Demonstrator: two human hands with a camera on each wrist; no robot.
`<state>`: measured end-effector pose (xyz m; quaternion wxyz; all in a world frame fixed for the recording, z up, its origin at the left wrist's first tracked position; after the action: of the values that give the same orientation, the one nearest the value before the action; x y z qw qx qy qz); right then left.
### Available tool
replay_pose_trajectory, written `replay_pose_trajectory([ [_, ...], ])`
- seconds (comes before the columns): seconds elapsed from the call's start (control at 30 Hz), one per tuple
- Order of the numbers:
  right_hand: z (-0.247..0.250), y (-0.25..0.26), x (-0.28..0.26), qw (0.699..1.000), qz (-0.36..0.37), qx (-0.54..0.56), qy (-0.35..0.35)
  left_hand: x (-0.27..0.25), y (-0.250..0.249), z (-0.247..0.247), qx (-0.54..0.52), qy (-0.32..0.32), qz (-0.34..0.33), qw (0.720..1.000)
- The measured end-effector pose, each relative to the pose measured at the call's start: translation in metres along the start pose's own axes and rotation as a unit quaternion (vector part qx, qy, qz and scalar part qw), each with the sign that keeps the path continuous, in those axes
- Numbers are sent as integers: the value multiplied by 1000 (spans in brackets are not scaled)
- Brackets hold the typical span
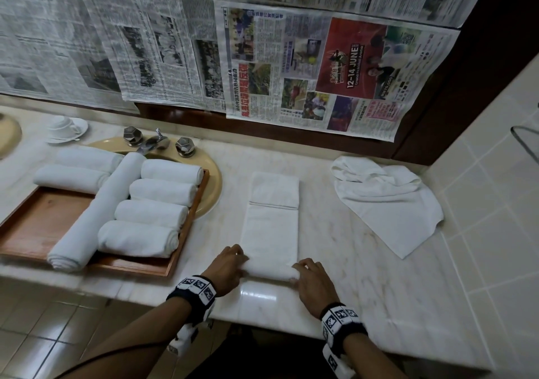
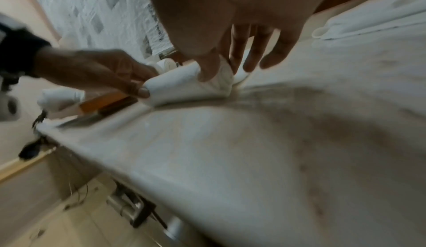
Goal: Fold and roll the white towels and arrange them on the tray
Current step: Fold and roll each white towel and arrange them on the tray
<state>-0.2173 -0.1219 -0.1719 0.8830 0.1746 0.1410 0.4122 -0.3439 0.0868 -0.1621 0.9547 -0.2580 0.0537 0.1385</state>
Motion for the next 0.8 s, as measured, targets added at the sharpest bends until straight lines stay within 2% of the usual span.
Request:
replay_pose_trajectory([
  [0.1, -1, -7, 2, 995, -27, 93, 34, 1, 0, 6, -52, -2, 36, 998],
  [0.2, 4, -10, 6, 984, -91, 153, 16, 4, -1, 9, -65, -6, 71, 995],
  [0.33, 7, -10, 12, 971, -173, 167, 0, 9, 3, 7, -97, -39, 120, 987],
  [0.43, 11, -7, 15, 962, -212, 166, -41, 11, 2, 6, -107, -58, 159, 980],
  [0.53, 12, 0, 15, 968, -179, 150, -93, 6, -8, 10, -132, -95, 152, 975],
  [0.6, 13, 3, 12, 976, -141, 124, -107, 3, -11, 9, -109, -114, 126, 979],
  [0.73, 18, 6, 6, 992, -45, 33, -110, -2, -5, 1, -63, -120, 68, 988],
  [0.8, 12, 4, 1, 996, -10, -13, -85, -6, -2, -5, -31, -116, 44, 992],
])
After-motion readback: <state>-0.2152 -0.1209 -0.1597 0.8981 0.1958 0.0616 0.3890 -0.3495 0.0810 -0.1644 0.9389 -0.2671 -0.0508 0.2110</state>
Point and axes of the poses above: each hand's wrist, its own x-axis towards the middle knuckle, its own z-axis out of the back of the hand, y = z × x, the point moved 5 cm from there along x, towards the middle knuckle, and after that the axes turned 2 degrees about x, right-handed, at the moved point
